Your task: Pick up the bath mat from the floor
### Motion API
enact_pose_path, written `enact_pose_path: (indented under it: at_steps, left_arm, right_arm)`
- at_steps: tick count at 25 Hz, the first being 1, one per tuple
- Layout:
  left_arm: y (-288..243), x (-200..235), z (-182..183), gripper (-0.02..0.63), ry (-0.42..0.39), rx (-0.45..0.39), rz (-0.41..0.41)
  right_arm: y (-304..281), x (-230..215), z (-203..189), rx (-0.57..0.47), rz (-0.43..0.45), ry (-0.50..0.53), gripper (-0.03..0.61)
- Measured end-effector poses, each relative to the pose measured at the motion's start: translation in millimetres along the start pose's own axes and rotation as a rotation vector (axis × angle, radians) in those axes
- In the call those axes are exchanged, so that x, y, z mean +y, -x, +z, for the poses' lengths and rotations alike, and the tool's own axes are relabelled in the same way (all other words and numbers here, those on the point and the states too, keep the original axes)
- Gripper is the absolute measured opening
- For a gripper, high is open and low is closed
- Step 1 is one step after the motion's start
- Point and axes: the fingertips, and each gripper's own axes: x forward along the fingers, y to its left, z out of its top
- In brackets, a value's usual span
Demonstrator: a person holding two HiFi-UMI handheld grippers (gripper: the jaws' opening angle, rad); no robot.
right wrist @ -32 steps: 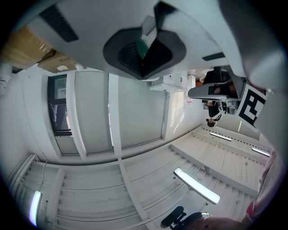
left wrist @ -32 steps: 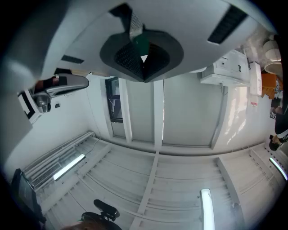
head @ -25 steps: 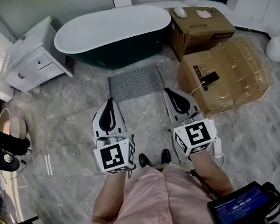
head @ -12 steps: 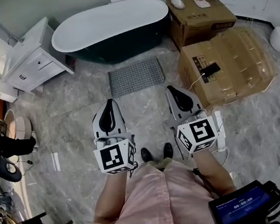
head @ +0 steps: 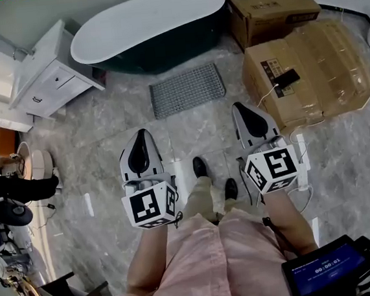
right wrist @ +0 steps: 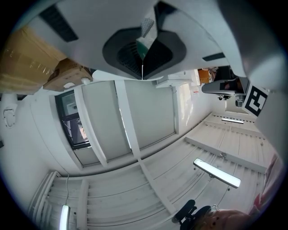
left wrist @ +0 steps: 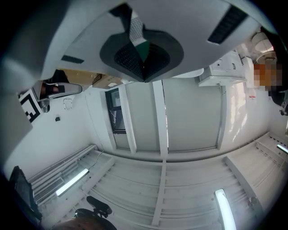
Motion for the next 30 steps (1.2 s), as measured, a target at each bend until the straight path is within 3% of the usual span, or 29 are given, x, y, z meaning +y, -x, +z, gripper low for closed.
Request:
enact_pose_path:
  at_steps: [9, 17, 24, 30]
  left_arm:
    - [-42.1, 11.6, -25.5, 0.025, 0.029, 0.012, -0.011]
    - [-87.9, 78.0, -36.7, 0.025, 0.106, -0.017, 0.039]
    - [-127.1, 151.4, -14.4, 0.025, 0.131, -0.094, 0.080]
    - [-150.0, 175.0, -1.9, 0.025, 0.126, -0.134, 0.075]
  right_arm:
    - [-38.3, -19.2, -13.2, 0.011, -0.008, -0.007, 0.017]
    - [-112.5, 6.9, -12.6, 0.043, 0.033, 0.040, 0.017]
    - [-187.2, 42.9, 21.4, -0.001, 0.072, 0.097, 0.017]
    - [-217.1, 52.2, 38.2, -0.036, 0.075, 0.110, 0.017]
